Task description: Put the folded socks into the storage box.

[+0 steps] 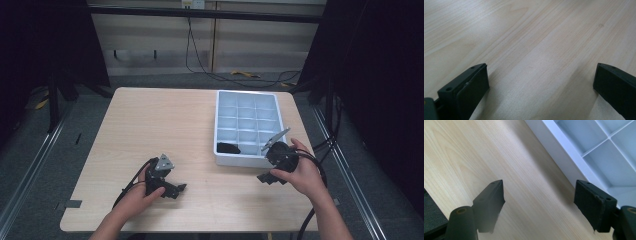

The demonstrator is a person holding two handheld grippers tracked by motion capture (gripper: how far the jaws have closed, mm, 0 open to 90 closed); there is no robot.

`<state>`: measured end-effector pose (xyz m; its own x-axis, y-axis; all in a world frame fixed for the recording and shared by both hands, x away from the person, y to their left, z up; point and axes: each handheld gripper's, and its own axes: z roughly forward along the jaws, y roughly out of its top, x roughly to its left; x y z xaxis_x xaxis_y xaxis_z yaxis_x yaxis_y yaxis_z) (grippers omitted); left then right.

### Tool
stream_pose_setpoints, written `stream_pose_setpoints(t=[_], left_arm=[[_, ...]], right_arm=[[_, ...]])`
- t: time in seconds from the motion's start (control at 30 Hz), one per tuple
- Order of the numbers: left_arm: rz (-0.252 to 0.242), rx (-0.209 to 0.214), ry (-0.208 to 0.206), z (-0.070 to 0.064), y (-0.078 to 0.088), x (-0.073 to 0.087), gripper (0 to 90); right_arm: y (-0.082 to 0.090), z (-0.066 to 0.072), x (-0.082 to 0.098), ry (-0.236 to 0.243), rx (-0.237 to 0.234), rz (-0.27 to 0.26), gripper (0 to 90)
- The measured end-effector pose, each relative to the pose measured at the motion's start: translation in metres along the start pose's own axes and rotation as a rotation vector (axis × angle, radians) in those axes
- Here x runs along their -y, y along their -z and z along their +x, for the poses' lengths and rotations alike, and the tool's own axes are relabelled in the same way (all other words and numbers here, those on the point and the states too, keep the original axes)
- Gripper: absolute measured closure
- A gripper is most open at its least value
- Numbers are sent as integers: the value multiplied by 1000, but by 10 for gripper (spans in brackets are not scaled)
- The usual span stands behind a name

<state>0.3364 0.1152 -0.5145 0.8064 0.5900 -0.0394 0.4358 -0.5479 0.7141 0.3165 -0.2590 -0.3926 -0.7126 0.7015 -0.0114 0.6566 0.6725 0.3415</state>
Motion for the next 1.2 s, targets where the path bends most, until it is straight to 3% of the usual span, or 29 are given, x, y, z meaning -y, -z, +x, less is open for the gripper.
stream_pose_setpoints(t=[0.83,1.2], left_arm=[[1,-1,0,0,0,0,0],[0,0,1,0,0,0,0]], right_arm=[[-15,-12,41,-71,-3,-16,234],[-21,-14,57,-75,18,-22,231]])
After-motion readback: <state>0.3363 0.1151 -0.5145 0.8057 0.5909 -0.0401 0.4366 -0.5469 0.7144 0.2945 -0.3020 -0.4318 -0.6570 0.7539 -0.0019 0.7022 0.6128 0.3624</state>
